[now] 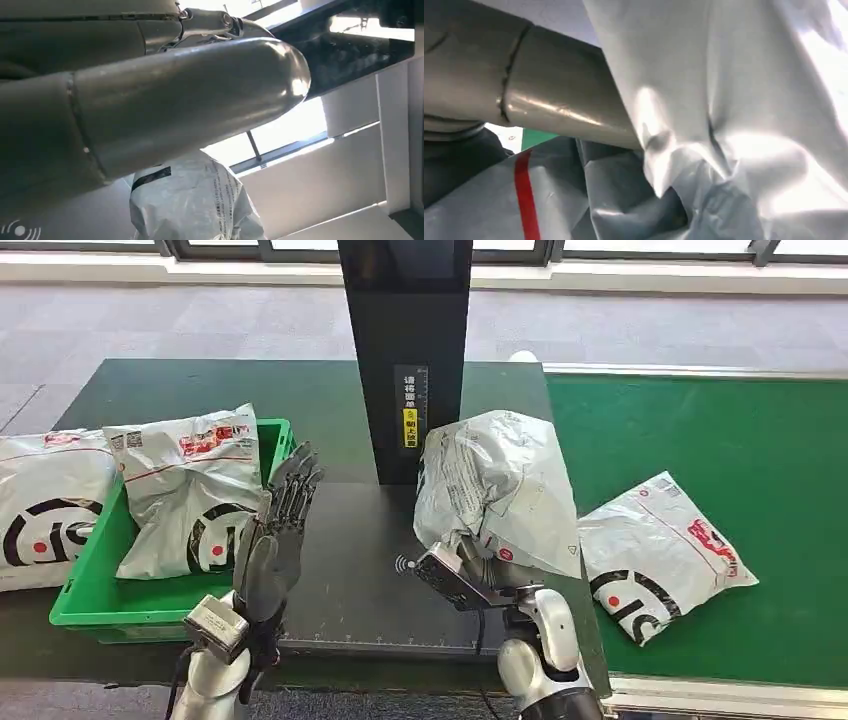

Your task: Moved the parcel from conveyor to table for the left to box.

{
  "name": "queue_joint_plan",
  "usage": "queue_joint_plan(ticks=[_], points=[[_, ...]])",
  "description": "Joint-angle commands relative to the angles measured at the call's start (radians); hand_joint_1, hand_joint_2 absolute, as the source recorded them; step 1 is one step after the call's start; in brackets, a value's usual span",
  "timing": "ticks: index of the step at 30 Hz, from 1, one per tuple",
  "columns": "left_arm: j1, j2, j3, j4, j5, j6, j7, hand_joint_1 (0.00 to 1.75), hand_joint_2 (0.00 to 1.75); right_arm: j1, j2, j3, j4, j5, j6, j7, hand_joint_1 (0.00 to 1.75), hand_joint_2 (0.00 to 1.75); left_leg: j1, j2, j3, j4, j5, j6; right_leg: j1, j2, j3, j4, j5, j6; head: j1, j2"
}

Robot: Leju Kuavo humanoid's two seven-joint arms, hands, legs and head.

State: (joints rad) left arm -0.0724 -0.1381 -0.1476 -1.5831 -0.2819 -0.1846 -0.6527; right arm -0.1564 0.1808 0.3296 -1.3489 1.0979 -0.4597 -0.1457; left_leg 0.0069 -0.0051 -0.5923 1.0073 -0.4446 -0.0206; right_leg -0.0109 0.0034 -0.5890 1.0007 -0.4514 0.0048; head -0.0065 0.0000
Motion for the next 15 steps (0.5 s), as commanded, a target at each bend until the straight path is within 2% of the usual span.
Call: queue_joint_plan(ticks=[1, 15], points=[[-0.013, 0.001, 0.005, 0.032, 0.000, -0.003, 0.004, 0.00, 0.00, -0.016, -0.025, -0.010, 0.009, 0.000, 0.000, 0.000, 0.00, 0.00, 0.000, 0.000, 0.002, -0.002, 0.000, 0.001, 0.000, -0.001, 0.003, -0.002, 0.000, 0.000, 0.000, 0.000], [-0.013, 0.001, 0.005, 0.032, 0.000, -0.003, 0.004, 0.00, 0.00, -0.016, -0.025, -0.010, 0.009, 0.000, 0.000, 0.000, 0.00, 0.00, 0.000, 0.000, 0.002, -0.001, 0.000, 0.001, 0.000, -0.001, 0.002, -0.001, 0.000, 0.000, 0.000, 0.000]])
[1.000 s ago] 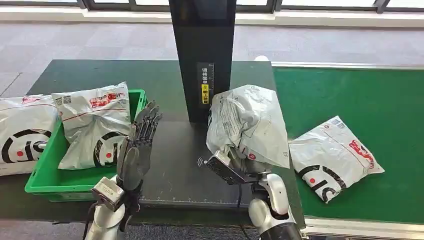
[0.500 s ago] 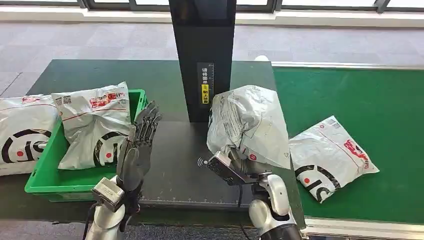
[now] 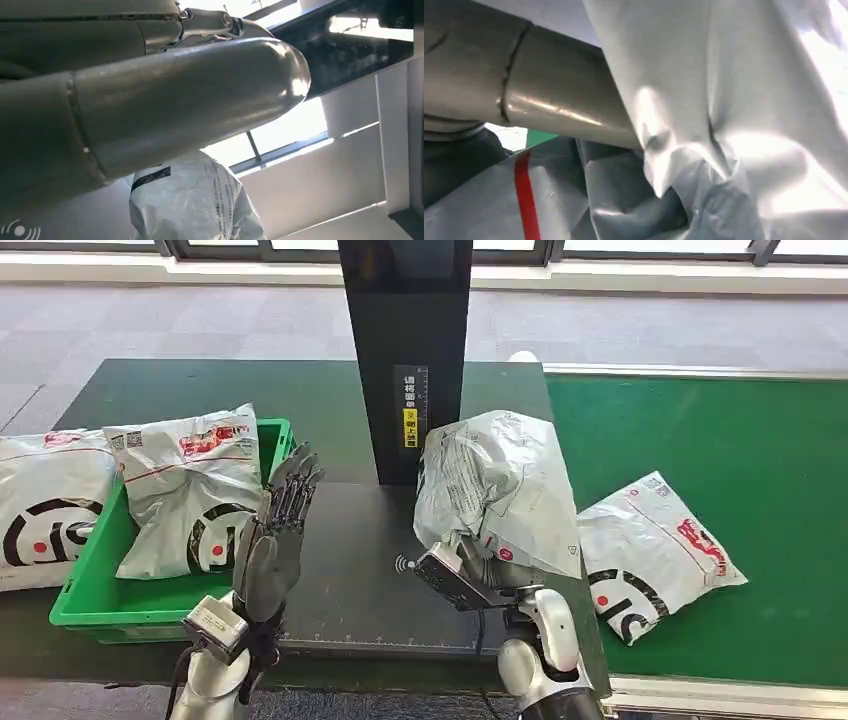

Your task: Moved the parcel from conveyor to table for the left to box.

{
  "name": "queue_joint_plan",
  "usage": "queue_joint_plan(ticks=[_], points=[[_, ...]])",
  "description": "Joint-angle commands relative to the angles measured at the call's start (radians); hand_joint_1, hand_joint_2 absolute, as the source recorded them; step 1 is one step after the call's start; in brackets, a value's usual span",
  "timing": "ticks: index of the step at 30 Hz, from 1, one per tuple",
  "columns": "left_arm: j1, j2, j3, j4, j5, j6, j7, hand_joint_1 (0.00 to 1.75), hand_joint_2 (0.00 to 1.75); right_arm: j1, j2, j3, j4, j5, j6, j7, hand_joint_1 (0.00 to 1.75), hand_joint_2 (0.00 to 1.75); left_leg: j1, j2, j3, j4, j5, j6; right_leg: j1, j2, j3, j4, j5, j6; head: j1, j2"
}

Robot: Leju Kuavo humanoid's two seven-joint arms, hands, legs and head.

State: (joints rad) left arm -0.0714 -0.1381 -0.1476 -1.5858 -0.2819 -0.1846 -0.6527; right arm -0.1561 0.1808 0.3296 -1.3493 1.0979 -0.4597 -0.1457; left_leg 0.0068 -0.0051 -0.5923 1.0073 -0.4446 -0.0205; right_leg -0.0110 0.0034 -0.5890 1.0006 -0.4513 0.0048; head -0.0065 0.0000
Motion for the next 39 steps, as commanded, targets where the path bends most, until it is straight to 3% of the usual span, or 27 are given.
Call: queue_joint_plan(ticks=[1, 2, 3, 4, 7, 8, 10, 13, 19, 21, 26, 27, 28, 30, 32, 39], points=[[-0.026, 0.014, 0.006, 0.060, 0.063, -0.043, 0.005, 0.00, 0.00, -0.073, -0.151, 0.047, 0.043, 0.109, 0.126, 0.126, 0.00, 0.00, 0.000, 0.000, 0.001, -0.001, 0.000, 0.000, 0.000, -0.001, 0.001, -0.001, 0.000, 0.000, 0.000, 0.000], [-0.059, 0.038, 0.019, 0.130, 0.090, -0.054, -0.025, 0.00, 0.00, -0.112, -0.267, 0.015, 0.022, -0.073, 0.197, 0.086, 0.00, 0.00, 0.000, 0.000, 0.002, -0.001, 0.000, 0.001, 0.000, -0.001, 0.002, -0.002, 0.000, 0.000, 0.000, 0.000], [-0.085, 0.045, 0.028, 0.173, 0.095, -0.057, -0.045, 0.00, 0.00, -0.124, -0.292, -0.049, 0.050, -0.190, 0.174, -0.034, 0.00, 0.00, 0.000, -0.002, 0.001, -0.001, 0.001, 0.001, 0.000, -0.002, 0.002, -0.002, 0.001, 0.001, 0.000, 0.000], [-0.097, 0.053, 0.025, 0.184, 0.104, -0.054, -0.045, 0.00, 0.00, -0.133, -0.292, -0.091, 0.075, -0.201, 0.182, -0.079, 0.00, 0.00, 0.000, -0.005, 0.002, -0.002, 0.003, 0.002, 0.000, -0.006, 0.005, -0.004, 0.002, 0.001, 0.000, 0.000], [-0.099, 0.052, 0.024, 0.186, 0.105, -0.052, -0.045, 0.00, 0.00, -0.124, -0.283, -0.091, 0.063, -0.194, 0.183, -0.081, 0.00, 0.00, -0.002, -0.006, 0.001, -0.002, 0.002, 0.002, -0.002, -0.007, 0.003, -0.003, 0.001, 0.002, 0.000, 0.000], [-0.111, 0.051, 0.014, 0.196, 0.104, -0.047, -0.045, 0.00, 0.00, -0.076, -0.217, -0.140, 0.000, -0.373, 0.232, -0.225, 0.00, 1.75, -0.001, -0.007, 0.000, -0.002, 0.003, 0.003, -0.001, -0.009, 0.005, -0.004, 0.002, 0.002, 0.000, 0.000], [-0.137, 0.042, 0.012, 0.210, 0.092, -0.042, -0.045, 0.00, 0.00, -0.038, -0.170, -0.149, -0.071, -0.497, 0.318, -0.300, 0.00, 1.75, -0.001, -0.006, 0.000, -0.002, 0.002, 0.003, -0.001, -0.008, 0.004, -0.003, 0.001, 0.002, 0.000, 0.000], [-0.151, 0.021, 0.028, 0.205, 0.080, -0.050, -0.044, 0.00, 0.00, -0.017, -0.135, -0.147, -0.161, -0.600, 0.388, -0.323, 0.00, 1.75, -0.001, -0.002, 0.000, 0.000, 0.001, 0.002, -0.001, -0.004, 0.002, -0.002, 0.001, 0.001, 0.000, 0.000], [-0.148, 0.021, 0.029, 0.207, 0.080, -0.050, -0.044, 0.00, 0.00, -0.020, -0.139, -0.151, -0.159, -0.603, 0.392, -0.321, 0.00, 1.75, -0.001, -0.002, 0.002, -0.001, 0.001, 0.002, 0.001, -0.003, 0.003, -0.002, 0.001, 0.001, 0.000, 0.000], [-0.156, 0.015, 0.035, 0.222, 0.076, -0.055, -0.042, 0.00, 0.00, -0.025, -0.135, -0.161, -0.158, -0.778, 0.549, -0.395, 0.00, 1.75, -0.001, -0.002, 0.001, -0.001, 0.001, 0.002, 0.001, -0.003, 0.002, -0.002, 0.001, 0.001, 0.000, 0.000], [-0.129, 0.025, 0.036, 0.186, 0.066, -0.052, -0.042, 0.00, 0.00, -0.053, -0.137, -0.130, -0.120, -0.739, 0.602, -0.353, 0.00, 1.75, -0.001, 0.000, 0.001, -0.001, 0.001, 0.002, 0.000, -0.001, 0.001, -0.002, 0.001, 0.001, 0.000, 0.000], [-0.119, 0.026, 0.040, 0.177, 0.063, -0.046, -0.041, 0.00, 0.00, -0.068, -0.147, -0.110, -0.108, -0.686, 0.586, -0.336, 0.00, 0.00, -0.001, 0.000, 0.002, -0.002, 0.001, 0.002, 0.000, -0.001, 0.003, -0.002, 0.001, 0.001, 0.000, 0.000], [-0.100, 0.025, 0.048, 0.159, 0.060, -0.043, -0.041, 0.00, 0.00, -0.082, -0.145, -0.101, -0.109, -0.556, 0.459, -0.313, 0.00, 0.00, 0.000, 0.001, 0.001, -0.001, 0.001, 0.002, 0.000, 0.000, 0.002, -0.002, 0.002, 0.001, 0.000, 0.000], [-0.090, 0.024, 0.051, 0.154, 0.060, -0.050, -0.042, 0.00, 0.00, -0.112, -0.153, -0.073, -0.094, -0.763, 0.713, -0.306, 0.00, 0.00, 0.000, 0.004, 0.001, -0.001, 0.000, 0.002, 0.000, 0.002, 0.002, -0.002, 0.002, 0.001, 0.000, 0.000], [-0.113, 0.020, 0.045, 0.190, 0.062, -0.052, -0.045, 0.00, 0.00, -0.180, -0.128, -0.103, 0.016, -0.956, 0.850, -0.333, 0.00, 0.00, 0.000, 0.004, 0.001, -0.001, 0.000, 0.002, 0.000, 0.003, 0.002, -0.001, 0.002, 0.001, 0.000, 0.000], [-0.108, 0.028, 0.041, 0.179, 0.067, -0.030, -0.045, 0.00, 0.00, -0.228, -0.124, -0.139, 0.096, -0.983, 0.808, -0.352, 0.00, 0.00, 0.000, 0.000, 0.002, -0.002, 0.002, 0.002, 0.000, -0.001, 0.004, -0.003, 0.002, 0.001, 0.000, 0.000]])
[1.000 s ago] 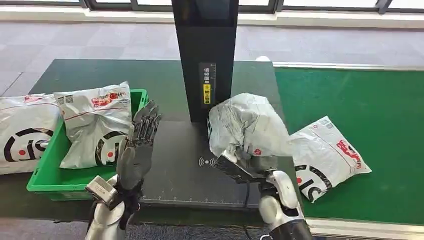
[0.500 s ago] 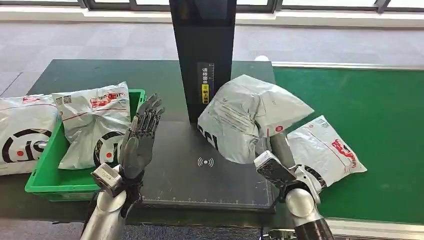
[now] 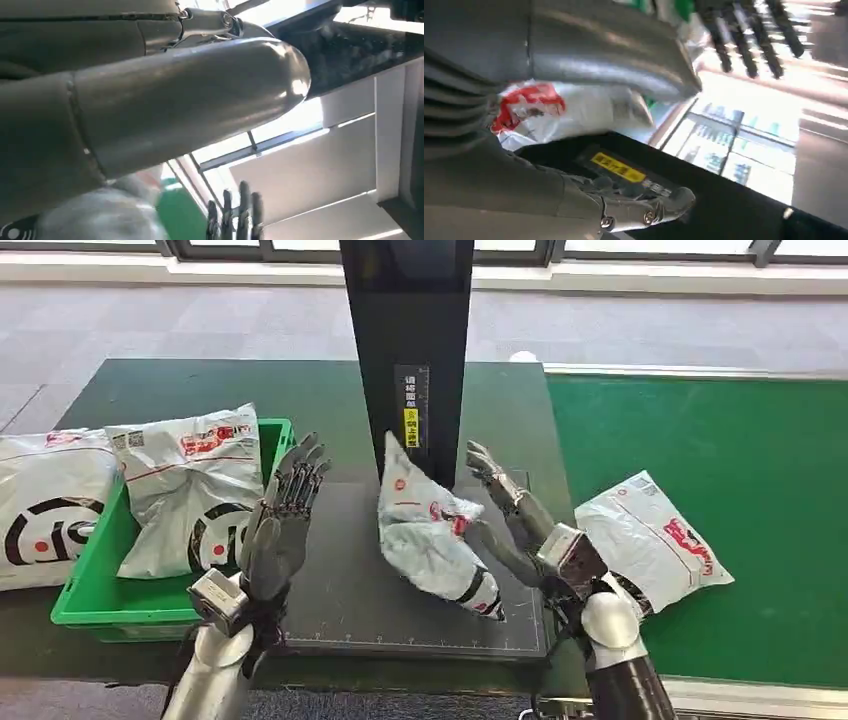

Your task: Moved the parcel from conveyor to table for the left to box.

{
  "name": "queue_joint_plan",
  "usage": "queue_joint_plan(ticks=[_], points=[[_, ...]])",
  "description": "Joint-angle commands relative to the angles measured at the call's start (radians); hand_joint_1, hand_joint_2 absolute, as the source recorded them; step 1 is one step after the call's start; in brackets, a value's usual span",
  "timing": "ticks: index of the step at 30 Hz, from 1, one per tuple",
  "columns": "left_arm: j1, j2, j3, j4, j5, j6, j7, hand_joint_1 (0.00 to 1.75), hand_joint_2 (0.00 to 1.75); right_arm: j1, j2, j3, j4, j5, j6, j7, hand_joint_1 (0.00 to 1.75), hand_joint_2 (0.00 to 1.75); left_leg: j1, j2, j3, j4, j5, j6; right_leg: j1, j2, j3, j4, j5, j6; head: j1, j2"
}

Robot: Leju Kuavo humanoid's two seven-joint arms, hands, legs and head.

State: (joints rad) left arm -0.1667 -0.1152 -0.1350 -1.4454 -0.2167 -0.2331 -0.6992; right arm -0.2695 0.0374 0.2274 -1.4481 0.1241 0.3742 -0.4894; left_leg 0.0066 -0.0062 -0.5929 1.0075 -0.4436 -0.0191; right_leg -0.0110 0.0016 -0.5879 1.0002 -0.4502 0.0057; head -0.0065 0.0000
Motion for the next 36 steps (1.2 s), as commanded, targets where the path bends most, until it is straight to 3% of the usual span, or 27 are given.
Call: queue_joint_plan(ticks=[1, 12, 16, 20, 21, 23, 25, 29, 30, 31, 36], points=[[-0.005, 0.005, 0.031, 0.028, 0.003, 0.018, 0.001, 0.00, 0.00, -0.119, 0.019, -0.039, 0.204, 0.026, -0.077, -0.008, 0.00, 0.00, 0.000, 0.001, 0.002, -0.001, 0.001, 0.000, 0.000, 0.001, 0.001, -0.001, 0.001, 0.000, 0.000, 0.000], [0.007, 0.001, 0.032, 0.017, 0.003, 0.021, 0.002, 0.00, 0.00, -0.106, 0.025, -0.040, 0.183, 0.069, -0.139, -0.018, 0.00, 0.00, 0.000, 0.002, 0.003, -0.002, 0.001, 0.000, 0.000, 0.001, 0.002, -0.002, 0.001, -0.001, 0.000, 0.000], [0.010, -0.015, 0.037, -0.007, -0.018, 0.048, 0.012, 0.00, 0.00, 0.030, 0.050, -0.033, -0.048, 0.135, -0.236, -0.099, 0.00, 0.00, 0.000, 0.000, 0.002, -0.002, 0.000, 0.000, 0.000, 0.000, 0.002, -0.002, 0.000, -0.001, 0.000, 0.000], [0.002, -0.035, -0.002, 0.013, -0.177, 0.235, 0.071, 0.00, 0.00, 0.210, 0.064, -0.015, -0.317, 0.129, -0.291, -0.209, 0.00, 0.00, 0.000, -0.005, 0.000, -0.001, 0.000, 0.000, 0.000, -0.005, 0.002, -0.001, -0.002, -0.001, 0.000, 0.000], [-0.007, -0.015, -0.049, 0.037, -0.312, 0.331, 0.106, 0.00, 0.00, 0.220, 0.063, -0.003, -0.365, 0.121, -0.314, -0.209, 0.00, 0.00, 0.000, -0.005, 0.001, -0.001, 0.000, 0.000, 0.000, -0.005, 0.002, -0.001, -0.002, 0.000, 0.000, 0.000], [-0.045, 0.025, -0.132, 0.163, -0.475, 0.340, 0.203, 0.00, 0.00, 0.231, 0.041, 0.017, -0.393, 0.106, -0.349, -0.209, 0.00, 0.00, -0.001, -0.005, 0.000, -0.001, 0.000, 0.000, -0.001, -0.005, 0.001, 0.000, -0.003, 0.000, 0.000, 0.000], [-0.060, 0.035, -0.149, 0.255, -0.595, 0.393, 0.211, 0.00, 0.00, 0.244, 0.029, 0.021, -0.416, 0.101, -0.357, -0.209, 0.00, 0.00, -0.001, -0.006, 0.002, -0.002, -0.001, 0.000, -0.001, -0.006, 0.003, -0.002, -0.003, 0.000, 0.000, 0.000], [-0.060, 0.035, -0.149, 0.255, -0.595, 0.393, 0.211, 0.00, 0.00, 0.244, 0.029, 0.021, -0.416, 0.101, -0.357, -0.209, 0.00, 0.00, 0.000, -0.002, 0.001, -0.001, -0.002, 0.001, 0.000, -0.002, 0.002, -0.002, -0.002, 0.001, 0.000, 0.000], [-0.065, 0.041, -0.163, 0.280, -0.686, 0.411, 0.253, 0.00, 1.75, 0.247, 0.020, 0.027, -0.425, 0.103, -0.370, -0.209, 0.00, 1.75, 0.000, 0.000, 0.001, -0.001, -0.002, 0.000, -0.001, 0.000, 0.001, -0.002, -0.002, 0.001, 0.000, 0.000], [-0.070, 0.049, -0.202, 0.319, -0.822, 0.387, 0.321, 0.00, 1.75, 0.254, 0.011, 0.034, -0.445, 0.104, -0.392, -0.209, 0.00, 1.75, 0.000, 0.001, 0.004, -0.003, -0.001, 0.001, 0.000, 0.000, 0.003, -0.004, -0.001, 0.000, 0.000, 0.000], [-0.071, 0.029, -0.214, 0.409, -0.883, 0.394, 0.326, 0.00, 1.75, 0.262, 0.004, 0.030, -0.478, 0.096, -0.394, -0.209, 0.00, 1.75, 0.000, -0.001, 0.002, -0.001, -0.002, 0.001, 0.000, -0.001, 0.002, -0.002, -0.002, 0.001, 0.000, 0.000]])
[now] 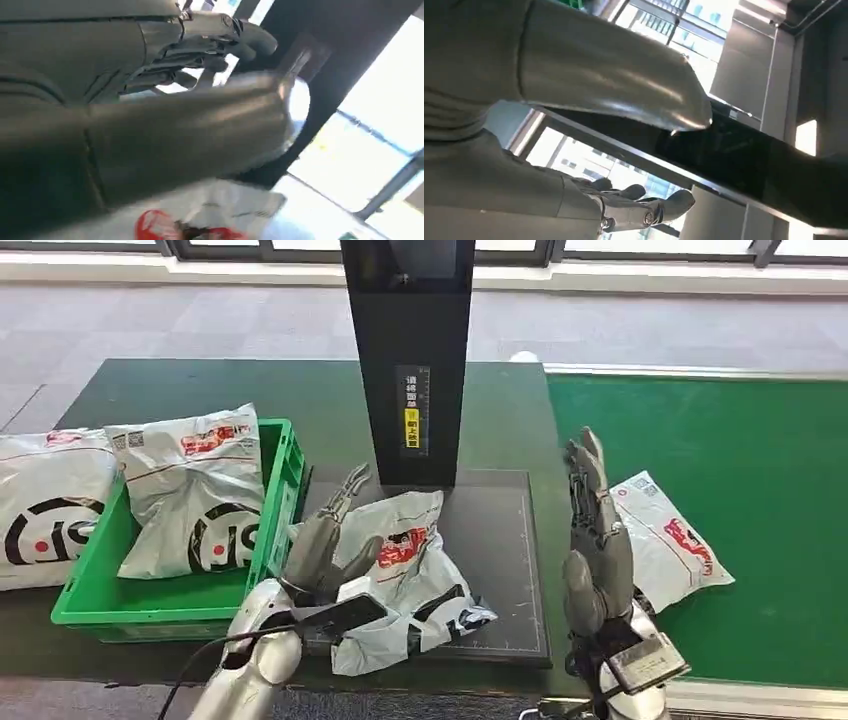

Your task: Moved the parcel from conveyor to table for the left to box.

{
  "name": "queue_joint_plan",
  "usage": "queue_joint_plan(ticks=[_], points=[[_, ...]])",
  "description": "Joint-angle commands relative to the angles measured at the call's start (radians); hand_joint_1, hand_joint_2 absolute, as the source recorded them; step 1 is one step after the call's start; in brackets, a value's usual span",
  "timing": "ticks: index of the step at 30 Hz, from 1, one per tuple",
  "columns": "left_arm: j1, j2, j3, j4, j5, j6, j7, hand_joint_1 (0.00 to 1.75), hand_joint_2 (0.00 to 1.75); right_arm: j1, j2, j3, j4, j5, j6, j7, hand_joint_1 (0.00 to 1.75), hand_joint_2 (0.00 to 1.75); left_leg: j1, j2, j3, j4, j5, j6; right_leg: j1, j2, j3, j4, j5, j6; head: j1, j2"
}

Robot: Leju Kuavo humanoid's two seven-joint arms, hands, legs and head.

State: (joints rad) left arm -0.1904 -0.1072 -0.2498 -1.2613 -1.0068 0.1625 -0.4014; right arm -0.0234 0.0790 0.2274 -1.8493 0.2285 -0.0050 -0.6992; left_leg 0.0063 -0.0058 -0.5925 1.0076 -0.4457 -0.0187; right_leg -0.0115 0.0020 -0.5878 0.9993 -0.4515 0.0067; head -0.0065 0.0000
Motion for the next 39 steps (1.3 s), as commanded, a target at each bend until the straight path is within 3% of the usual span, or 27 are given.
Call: queue_joint_plan(ticks=[1, 7, 17, 18, 19, 26, 31, 39], points=[[-0.051, 0.023, -0.099, 0.247, -0.109, -0.013, 0.034, 0.00, 1.75, 0.015, -0.037, 0.030, -0.084, -0.013, -0.016, 0.001, 0.00, 1.75, 0.000, 0.000, 0.003, -0.002, 0.000, 0.000, 0.000, -0.001, 0.003, -0.002, 0.000, 0.000, 0.000, 0.000], [-0.076, 0.064, -0.103, 0.445, -0.167, -0.094, 0.062, 0.00, 1.75, -0.019, -0.044, 0.021, -0.072, -0.035, 0.000, 0.001, 0.00, 1.75, 0.000, 0.001, 0.003, -0.003, 0.000, 0.000, 0.000, 0.001, 0.003, -0.002, 0.000, 0.000, 0.000, 0.000], [-0.075, 0.075, -0.113, 0.482, -0.172, -0.110, 0.048, 0.00, 1.75, -0.031, -0.050, 0.014, -0.059, -0.048, 0.006, 0.001, 0.00, 1.75, 0.000, 0.003, 0.005, -0.002, 0.000, 0.000, 0.000, 0.002, 0.005, -0.001, 0.000, 0.000, 0.000, 0.000], [-0.080, 0.075, -0.120, 0.488, -0.181, -0.103, 0.047, 0.94, 1.75, -0.030, -0.050, 0.015, -0.061, -0.047, 0.004, 0.001, 0.00, 1.75, 0.000, 0.002, 0.005, -0.002, 0.000, 0.000, 0.000, 0.002, 0.005, -0.001, 0.000, 0.000, 0.000, 0.000], [-0.081, 0.074, -0.120, 0.489, -0.181, -0.102, 0.047, 1.75, 1.75, -0.029, -0.051, 0.015, -0.061, -0.048, 0.004, 0.001, 0.00, 1.75, 0.000, 0.003, 0.006, -0.003, 0.000, 0.001, 0.000, 0.003, 0.006, -0.002, 0.001, 0.000, 0.000, 0.000], [-0.144, 0.028, -0.097, 0.383, -0.176, 0.077, -0.003, 1.75, 1.75, 0.005, -0.062, 0.031, -0.101, -0.046, -0.033, 0.001, 0.00, 1.75, 0.000, 0.000, 0.007, -0.001, 0.001, 0.001, 0.000, -0.002, 0.008, -0.001, 0.001, 0.000, 0.000, 0.000], [-0.094, 0.008, -0.060, 0.196, -0.126, 0.192, -0.051, 1.75, 1.75, 0.044, -0.078, 0.060, -0.138, -0.032, -0.082, 0.001, 0.00, 1.75, 0.001, -0.001, 0.005, 0.000, 0.001, 0.001, 0.001, -0.002, 0.006, 0.000, 0.000, 0.000, 0.000, 0.000], [-0.051, 0.001, 0.000, 0.066, -0.067, 0.307, -0.074, 1.75, 1.75, 0.064, -0.113, 0.106, -0.158, -0.036, -0.137, 0.001, 0.00, 1.75, 0.001, 0.001, 0.005, 0.000, -0.001, 0.000, 0.001, 0.000, 0.005, 0.000, 0.000, 0.000, 0.000, 0.000]])
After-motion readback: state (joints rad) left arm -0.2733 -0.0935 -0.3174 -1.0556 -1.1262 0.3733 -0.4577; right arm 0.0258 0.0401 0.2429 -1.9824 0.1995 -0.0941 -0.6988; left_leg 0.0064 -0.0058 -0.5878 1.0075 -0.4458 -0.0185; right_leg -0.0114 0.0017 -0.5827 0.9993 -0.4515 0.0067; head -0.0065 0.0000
